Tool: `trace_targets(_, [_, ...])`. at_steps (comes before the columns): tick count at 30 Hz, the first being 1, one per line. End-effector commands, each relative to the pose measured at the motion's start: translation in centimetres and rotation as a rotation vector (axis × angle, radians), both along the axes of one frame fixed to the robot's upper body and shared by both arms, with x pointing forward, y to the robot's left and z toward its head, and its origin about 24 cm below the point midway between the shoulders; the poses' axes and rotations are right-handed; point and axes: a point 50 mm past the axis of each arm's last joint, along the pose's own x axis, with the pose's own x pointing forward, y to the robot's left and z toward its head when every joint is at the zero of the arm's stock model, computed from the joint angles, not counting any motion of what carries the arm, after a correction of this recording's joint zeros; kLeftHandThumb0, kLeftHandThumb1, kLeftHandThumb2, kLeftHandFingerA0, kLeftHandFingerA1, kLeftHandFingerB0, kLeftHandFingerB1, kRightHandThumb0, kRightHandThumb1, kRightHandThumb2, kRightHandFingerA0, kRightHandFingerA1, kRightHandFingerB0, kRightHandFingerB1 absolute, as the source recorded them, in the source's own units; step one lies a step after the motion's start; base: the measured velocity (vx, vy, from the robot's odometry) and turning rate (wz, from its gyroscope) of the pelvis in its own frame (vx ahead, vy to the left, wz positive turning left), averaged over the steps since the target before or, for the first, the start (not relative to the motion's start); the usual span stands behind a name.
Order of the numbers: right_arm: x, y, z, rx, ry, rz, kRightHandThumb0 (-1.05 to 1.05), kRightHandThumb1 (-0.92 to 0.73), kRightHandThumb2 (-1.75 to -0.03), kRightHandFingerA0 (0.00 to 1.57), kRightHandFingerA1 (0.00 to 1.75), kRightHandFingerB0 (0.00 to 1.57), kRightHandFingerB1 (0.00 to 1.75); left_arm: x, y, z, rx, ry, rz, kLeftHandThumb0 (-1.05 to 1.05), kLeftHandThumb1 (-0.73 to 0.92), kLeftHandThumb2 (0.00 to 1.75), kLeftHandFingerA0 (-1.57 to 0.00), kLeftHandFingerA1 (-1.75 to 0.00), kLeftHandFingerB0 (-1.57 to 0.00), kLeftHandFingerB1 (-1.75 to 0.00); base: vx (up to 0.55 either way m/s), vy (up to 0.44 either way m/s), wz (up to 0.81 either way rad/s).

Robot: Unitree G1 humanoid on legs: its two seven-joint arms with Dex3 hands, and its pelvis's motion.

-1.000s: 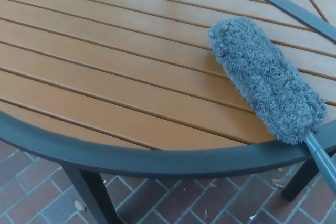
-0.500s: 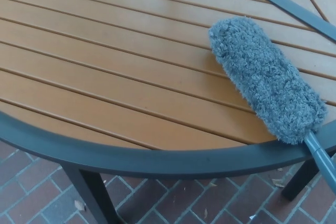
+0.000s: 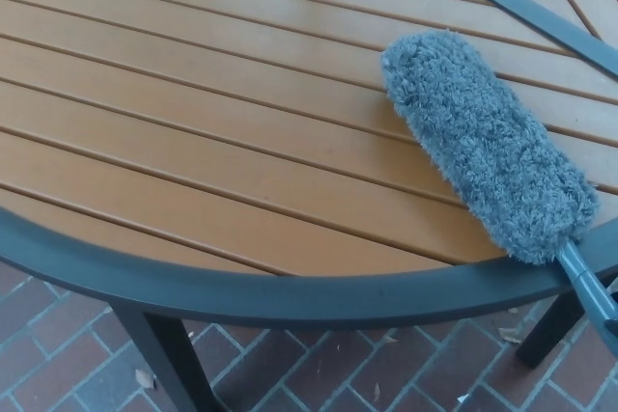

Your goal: The robot walks towards a desk kept outside and uses its right hand to up pick up the grey duster kept on it and uses it to clean the table by swiping it twice

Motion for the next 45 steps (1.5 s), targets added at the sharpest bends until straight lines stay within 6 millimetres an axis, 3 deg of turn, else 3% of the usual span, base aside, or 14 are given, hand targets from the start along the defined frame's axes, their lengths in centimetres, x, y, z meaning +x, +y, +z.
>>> trace_targets(1, [0.7,1.1,-0.2,-0.041,0.040,0.049,-0.97,-0.74,-1.15,0.05,0.21,0.07,0.11,0.3,0.4,0.3,0.025,0.000,0.001,-0.17,0.64,0.58,-0.80,-0.51,-0.71,-0.48,0.00,0.000,0.00])
trace_targets(16, [2.4,4.4,0.0,-0.103,0.030,0.060,-1.01,-0.66,-1.03,0.00,0.06,0.00,0.00,0.4,0.2,0.2,0.030,0.013,-0.022,-0.18,0.65,0.59,-0.82,-0.52,-0.73,-0.50,0.00,0.000,0.00])
trace_targets(19, [2.3,4.0,-0.4,-0.168,0.000,0.010,-0.86,-0.54,-0.90,0.00,0.18,0.00,0.03,0.4,0.1,0.2,0.024,0.010,-0.023,-0.09,0.73,0.61,-0.82,-0.51,-0.74,-0.50,0.00,0.000,0.00])
trace_targets(20, [2.3,4.0,-0.6,-0.186,-0.007,0.007,-0.71,-0.48,-0.82,0.11,0.54,0.00,0.09,0.4,0.1,0.2,0.023,0.009,-0.024,-0.11,0.70,0.60,-0.81,-0.52,-0.72,-0.50,0.00,0.000,0.00])
trace_targets(27, [2.5,4.4,-2.3,-0.249,0.004,-0.029,-0.65,-0.49,-0.81,0.27,0.59,0.00,0.08,0.4,-0.1,0.0,0.019,0.019,-0.033,-0.12,0.67,0.59,-0.80,-0.51,-0.72,-0.49,0.00,0.000,0.00])
trace_targets(29, [2.6,5.0,-2.4,-0.261,-0.029,-0.020,-0.60,-0.47,-0.83,0.45,0.66,0.00,0.16,0.3,-0.1,0.0,0.017,0.019,-0.033,-0.11,0.70,0.60,-0.81,-0.52,-0.72,-0.50,0.00,0.000,0.00])
trace_targets(30, [2.7,5.2,-2.4,-0.259,-0.043,-0.024,-0.52,-0.59,-0.57,0.51,0.58,0.02,0.25,0.4,-0.1,0.0,0.016,0.020,-0.033,-0.11,0.70,0.60,-0.81,-0.52,-0.71,-0.49,0.00,0.000,0.00])
trace_targets(31, [2.7,5.4,-2.5,-0.271,-0.057,-0.004,-0.52,-0.49,-0.79,0.73,0.76,0.19,0.46,0.4,-0.1,-0.1,0.011,0.019,-0.031,-0.14,0.66,0.59,-0.84,-0.53,-0.73,-0.50,0.00,0.000,0.00])
trace_targets(34, [2.8,6.3,-2.8,-0.306,-0.116,0.024,-0.34,-0.64,-0.59,0.86,0.82,0.31,0.36,0.4,-0.2,-0.2,0.005,0.022,-0.033,-0.12,0.68,0.60,-0.83,-0.52,-0.74,-0.50,0.00,0.000,0.00])
trace_targets(35, [2.9,6.8,-3.0,-0.332,-0.141,0.048,-0.25,-0.67,-0.61,0.85,1.29,0.41,0.40,0.4,-0.2,-0.2,0.003,0.025,-0.036,-0.07,0.71,0.60,-0.79,-0.52,-0.71,-0.50,0.00,0.000,0.00])
trace_targets(37, [2.9,7.4,-3.2,-0.376,-0.162,0.103,-0.18,-0.66,-0.63,0.70,1.53,0.21,0.35,0.4,-0.3,-0.3,-0.005,0.029,-0.033,-0.06,0.69,0.60,-0.78,-0.51,-0.71,-0.49,0.00,0.000,0.00])
trace_targets(39, [2.9,7.8,-3.3,-0.398,-0.178,0.125,-0.18,-0.66,-0.63,0.70,1.53,0.21,0.35,0.4,-0.3,-0.3,-0.010,0.032,-0.028,-0.06,0.69,0.60,-0.78,-0.51,-0.71,-0.49,0.00,0.000,0.00])
trace_targets(42, [3.0,8.2,-3.4,-0.426,-0.249,0.153,-0.34,-0.56,-0.59,0.72,1.38,0.80,0.56,0.4,-0.3,-0.4,-0.027,0.032,-0.017,-0.07,0.73,0.62,-0.80,-0.51,-0.74,-0.50,0.00,0.000,0.00])
trace_targets(45, [2.7,8.2,-3.6,-0.440,-0.306,0.157,-0.25,-0.64,-0.62,0.75,1.41,0.61,0.54,0.3,-0.4,-0.4,-0.028,0.032,-0.024,-0.09,0.69,0.60,-0.80,-0.51,-0.73,-0.49,0.00,0.000,0.00])
